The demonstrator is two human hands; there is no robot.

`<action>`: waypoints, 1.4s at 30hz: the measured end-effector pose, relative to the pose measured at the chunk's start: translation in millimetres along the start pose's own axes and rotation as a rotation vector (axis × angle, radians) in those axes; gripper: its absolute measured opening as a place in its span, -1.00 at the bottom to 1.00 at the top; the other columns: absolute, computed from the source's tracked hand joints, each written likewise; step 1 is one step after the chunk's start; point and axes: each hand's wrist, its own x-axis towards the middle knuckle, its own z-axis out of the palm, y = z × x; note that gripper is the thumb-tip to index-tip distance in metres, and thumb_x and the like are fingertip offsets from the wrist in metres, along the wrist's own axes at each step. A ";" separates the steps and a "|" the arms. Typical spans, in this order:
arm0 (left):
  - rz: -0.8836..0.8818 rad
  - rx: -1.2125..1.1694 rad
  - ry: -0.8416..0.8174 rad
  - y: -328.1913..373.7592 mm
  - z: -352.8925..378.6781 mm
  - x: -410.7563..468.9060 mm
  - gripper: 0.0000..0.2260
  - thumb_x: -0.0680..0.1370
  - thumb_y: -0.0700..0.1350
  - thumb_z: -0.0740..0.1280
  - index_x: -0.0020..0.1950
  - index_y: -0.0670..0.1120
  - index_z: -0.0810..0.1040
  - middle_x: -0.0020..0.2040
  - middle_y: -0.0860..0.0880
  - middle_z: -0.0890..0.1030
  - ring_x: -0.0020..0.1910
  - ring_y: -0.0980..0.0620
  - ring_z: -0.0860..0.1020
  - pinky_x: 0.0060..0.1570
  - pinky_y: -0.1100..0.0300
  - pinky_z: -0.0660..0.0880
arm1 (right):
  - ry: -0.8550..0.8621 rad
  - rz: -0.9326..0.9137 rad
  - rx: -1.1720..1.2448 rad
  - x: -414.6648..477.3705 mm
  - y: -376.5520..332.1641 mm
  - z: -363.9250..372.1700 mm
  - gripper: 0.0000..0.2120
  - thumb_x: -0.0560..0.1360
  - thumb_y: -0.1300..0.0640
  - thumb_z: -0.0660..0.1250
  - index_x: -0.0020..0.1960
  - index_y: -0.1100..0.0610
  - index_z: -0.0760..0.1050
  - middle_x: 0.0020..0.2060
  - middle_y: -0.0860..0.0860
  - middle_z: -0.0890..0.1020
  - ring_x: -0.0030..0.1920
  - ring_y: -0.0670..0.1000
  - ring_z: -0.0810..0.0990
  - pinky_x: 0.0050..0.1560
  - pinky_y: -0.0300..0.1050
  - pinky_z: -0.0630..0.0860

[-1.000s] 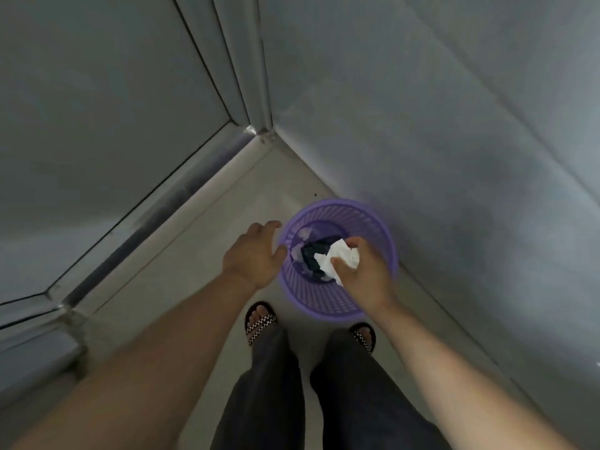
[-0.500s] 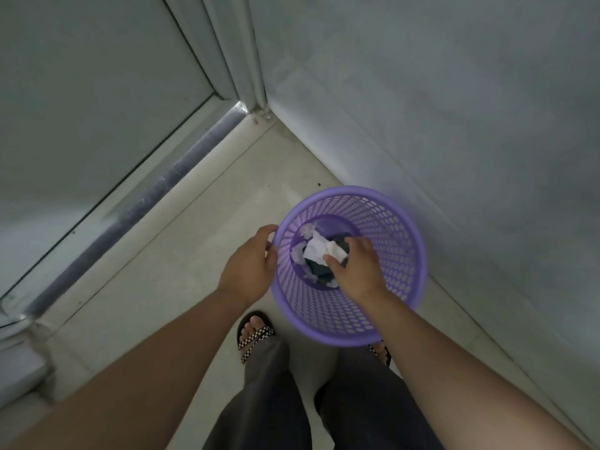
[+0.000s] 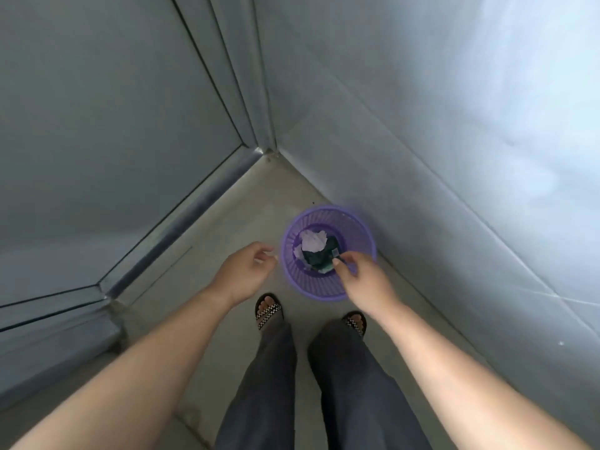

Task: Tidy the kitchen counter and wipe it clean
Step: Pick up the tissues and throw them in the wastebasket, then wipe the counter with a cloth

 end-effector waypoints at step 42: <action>0.100 -0.800 0.678 96.5 65.9 -512.6 -0.83 0.58 -0.09 0.20 0.04 0.04 0.58 -0.04 0.19 0.65 0.00 0.28 0.56 -0.07 0.53 0.37 | -0.452 -0.703 -0.047 -382.8 -87.8 -202.4 -0.83 0.55 0.00 0.19 0.09 -0.06 0.50 0.04 -0.22 0.56 0.04 -0.30 0.48 -0.03 -0.52 0.34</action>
